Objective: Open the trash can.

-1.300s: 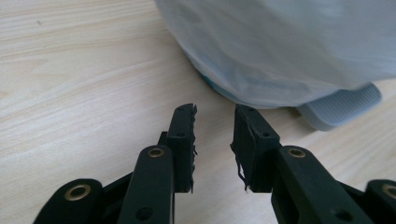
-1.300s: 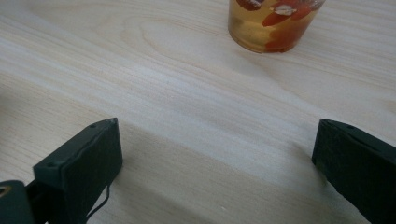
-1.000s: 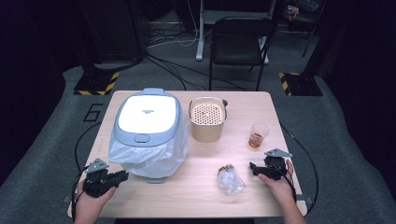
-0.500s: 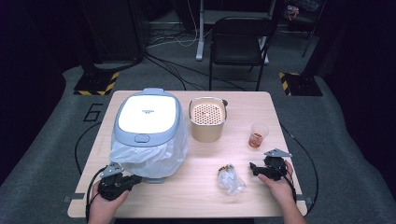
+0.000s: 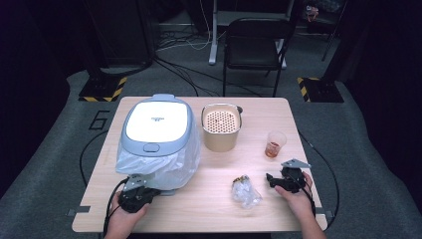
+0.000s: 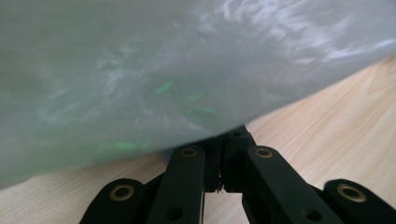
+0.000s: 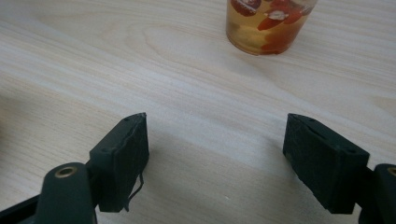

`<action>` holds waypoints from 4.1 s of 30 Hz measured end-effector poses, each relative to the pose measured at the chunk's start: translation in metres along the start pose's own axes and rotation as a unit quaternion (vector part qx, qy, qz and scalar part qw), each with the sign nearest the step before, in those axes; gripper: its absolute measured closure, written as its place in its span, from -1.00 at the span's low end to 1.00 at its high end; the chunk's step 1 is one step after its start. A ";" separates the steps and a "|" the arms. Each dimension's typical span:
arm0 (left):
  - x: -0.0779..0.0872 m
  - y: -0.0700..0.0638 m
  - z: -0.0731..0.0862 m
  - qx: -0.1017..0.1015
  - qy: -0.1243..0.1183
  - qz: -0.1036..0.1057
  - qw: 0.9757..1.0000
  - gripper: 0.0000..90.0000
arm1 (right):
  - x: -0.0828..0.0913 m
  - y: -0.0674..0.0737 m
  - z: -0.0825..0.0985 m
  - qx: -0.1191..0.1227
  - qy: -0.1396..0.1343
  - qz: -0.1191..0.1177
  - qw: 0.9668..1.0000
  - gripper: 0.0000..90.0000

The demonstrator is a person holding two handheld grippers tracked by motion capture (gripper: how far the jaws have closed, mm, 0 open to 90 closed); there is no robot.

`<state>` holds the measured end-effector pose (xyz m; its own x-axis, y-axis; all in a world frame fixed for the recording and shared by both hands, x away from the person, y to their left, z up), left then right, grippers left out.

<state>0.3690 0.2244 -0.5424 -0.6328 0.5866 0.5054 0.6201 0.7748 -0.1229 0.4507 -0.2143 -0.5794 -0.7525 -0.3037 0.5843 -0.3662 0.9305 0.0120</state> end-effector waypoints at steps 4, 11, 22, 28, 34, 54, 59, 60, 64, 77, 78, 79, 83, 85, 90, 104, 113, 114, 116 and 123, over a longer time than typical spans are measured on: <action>-0.004 -0.004 0.003 0.030 0.001 0.003 1.000 0.96 | 0.000 0.001 0.000 0.006 0.001 -0.002 1.000 -0.51; -0.009 0.000 0.007 0.025 0.006 -0.002 1.000 0.95 | 0.000 0.002 0.000 0.010 0.003 -0.006 1.000 -0.51; -0.012 0.000 0.010 0.015 -0.001 -0.007 1.000 0.98 | 0.001 0.008 -0.001 0.013 0.008 -0.016 1.000 -0.46; -0.013 0.000 0.011 0.019 -0.004 -0.015 1.000 0.98 | 0.003 0.009 -0.002 0.009 0.009 -0.016 1.000 -0.45; -0.015 -0.001 0.013 0.011 -0.003 -0.011 1.000 0.99 | 0.011 0.012 -0.007 0.017 0.003 -0.025 1.000 -0.41; -0.019 0.002 0.019 0.015 0.013 -0.007 1.000 0.99 | 0.045 0.078 -0.040 0.073 -0.044 -0.104 0.991 -0.31; -0.018 0.002 0.019 0.026 0.017 -0.009 0.999 0.99 | 0.044 0.099 -0.041 0.081 -0.044 -0.131 0.987 -0.29; -0.018 0.003 0.019 0.028 0.017 -0.009 0.999 0.99 | 0.043 0.102 -0.040 0.086 -0.041 -0.135 0.986 -0.29; -0.018 0.003 0.019 0.032 0.016 -0.009 0.999 1.00 | 0.038 0.114 -0.033 0.100 -0.027 -0.154 0.983 -0.25; -0.019 0.000 0.018 0.001 0.014 -0.015 1.000 1.00 | 0.023 0.126 -0.014 0.120 0.015 -0.181 0.976 0.04; -0.019 0.000 0.018 0.000 0.013 -0.015 1.000 1.00 | 0.022 0.126 -0.013 0.118 0.017 -0.180 0.976 0.07; -0.019 0.000 0.018 0.000 0.013 -0.015 1.000 1.00 | 0.021 0.126 -0.012 0.122 0.020 -0.182 0.975 0.10; -0.019 0.000 0.019 0.001 0.015 -0.017 1.000 1.00 | 0.018 0.128 -0.008 0.118 0.035 -0.188 0.974 0.30; -0.019 -0.001 0.019 0.000 0.013 -0.016 1.000 1.00 | 0.017 0.128 -0.007 0.124 0.039 -0.189 0.973 0.37; -0.019 0.000 0.019 -0.001 0.011 -0.013 1.000 1.00 | 0.019 0.130 -0.009 0.131 0.042 -0.194 0.971 0.53; -0.019 0.002 0.019 0.015 0.008 -0.006 1.000 1.00 | 0.038 0.125 -0.034 0.092 0.008 -0.203 0.975 0.65; -0.019 0.001 0.019 0.011 0.010 -0.007 1.000 1.00 | 0.048 0.124 -0.055 0.099 0.000 -0.206 0.974 0.66; -0.019 0.001 0.019 0.011 0.010 -0.007 1.000 1.00 | 0.050 0.125 -0.058 0.102 0.000 -0.209 0.973 0.66; -0.019 0.001 0.019 0.012 0.010 -0.006 1.000 1.00 | 0.053 0.126 -0.065 0.105 -0.004 -0.210 0.972 0.66; -0.019 0.001 0.019 0.011 0.011 -0.007 1.000 1.00 | 0.072 0.133 -0.097 0.109 -0.031 -0.228 0.967 0.66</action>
<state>0.3729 0.2186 -0.5679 -0.6311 0.5705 0.5255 0.6005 0.7882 -0.1347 0.4006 -0.0926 -0.4570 -0.5139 -0.6907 0.5088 -0.7700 0.6329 0.0814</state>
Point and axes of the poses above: each handheld gripper's, and its own axes: x roughly backward along the jaws, z roughly out of its underside, y roughly to its left, the point moved 8 cm from there along -x, roughly forward along the jaws, and after that the axes turned 7 degrees about -y, right-handed, at the moved point
